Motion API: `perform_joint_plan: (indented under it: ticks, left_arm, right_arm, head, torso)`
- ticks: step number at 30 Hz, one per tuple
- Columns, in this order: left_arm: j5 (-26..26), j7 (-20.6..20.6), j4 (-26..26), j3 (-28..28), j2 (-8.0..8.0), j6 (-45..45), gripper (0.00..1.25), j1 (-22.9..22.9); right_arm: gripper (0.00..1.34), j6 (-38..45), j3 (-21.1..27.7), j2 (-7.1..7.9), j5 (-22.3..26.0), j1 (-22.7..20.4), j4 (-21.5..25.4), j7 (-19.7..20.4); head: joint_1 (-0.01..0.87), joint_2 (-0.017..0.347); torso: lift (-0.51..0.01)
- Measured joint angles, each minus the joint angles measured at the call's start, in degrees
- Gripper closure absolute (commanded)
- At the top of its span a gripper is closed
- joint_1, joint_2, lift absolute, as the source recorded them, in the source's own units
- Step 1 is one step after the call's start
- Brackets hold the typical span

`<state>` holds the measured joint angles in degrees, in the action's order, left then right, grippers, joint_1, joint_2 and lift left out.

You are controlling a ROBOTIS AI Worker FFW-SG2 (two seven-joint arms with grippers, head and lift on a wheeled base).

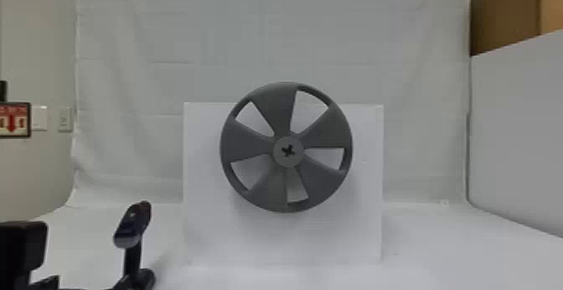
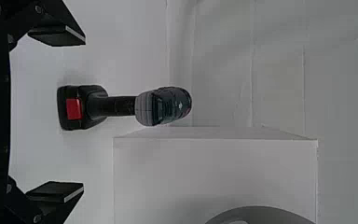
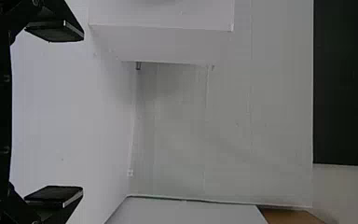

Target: Grasp the drill and bring into the middle of wheel

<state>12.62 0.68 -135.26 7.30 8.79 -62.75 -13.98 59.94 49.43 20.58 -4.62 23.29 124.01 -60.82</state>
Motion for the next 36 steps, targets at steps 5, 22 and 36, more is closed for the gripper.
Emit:
perform_joint_plan:
  ticks: [5,22,36]
  left_arm:
    - [0.0,0.0,0.0,0.0,0.00,0.0,0.18,0.0]
    - [-0.4,0.0,0.0,-0.1,0.00,0.0,0.18,0.0]
    - [-0.7,0.0,0.0,-0.4,0.00,0.0,0.18,0.0]
  right_arm:
    - [0.13,0.0,0.0,-0.02,0.0,0.1,0.0,0.0]
    - [0.14,0.0,0.1,-0.02,0.1,0.1,0.0,0.0]
    - [0.14,0.0,0.0,-0.01,0.3,0.2,0.0,0.0]
  head:
    - [0.000,0.000]
    - [0.000,0.000]
    - [0.000,0.000]
  torso:
    - [-0.406]
    - [-0.406]
    - [-0.406]
